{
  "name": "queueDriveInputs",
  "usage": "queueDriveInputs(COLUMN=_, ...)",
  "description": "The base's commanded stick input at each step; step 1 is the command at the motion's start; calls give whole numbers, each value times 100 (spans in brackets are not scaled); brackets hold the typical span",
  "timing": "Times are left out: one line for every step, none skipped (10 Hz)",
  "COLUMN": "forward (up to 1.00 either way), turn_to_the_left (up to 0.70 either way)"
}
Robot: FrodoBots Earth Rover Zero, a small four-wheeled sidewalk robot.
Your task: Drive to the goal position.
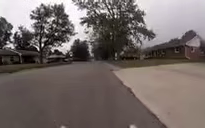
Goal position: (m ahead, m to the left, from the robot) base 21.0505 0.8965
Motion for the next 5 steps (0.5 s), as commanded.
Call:
queueDriveInputs(forward=100, turn_to_the_left=0)
queueDriveInputs(forward=100, turn_to_the_left=0)
queueDriveInputs(forward=100, turn_to_the_left=0)
queueDriveInputs(forward=100, turn_to_the_left=0)
queueDriveInputs(forward=100, turn_to_the_left=0)
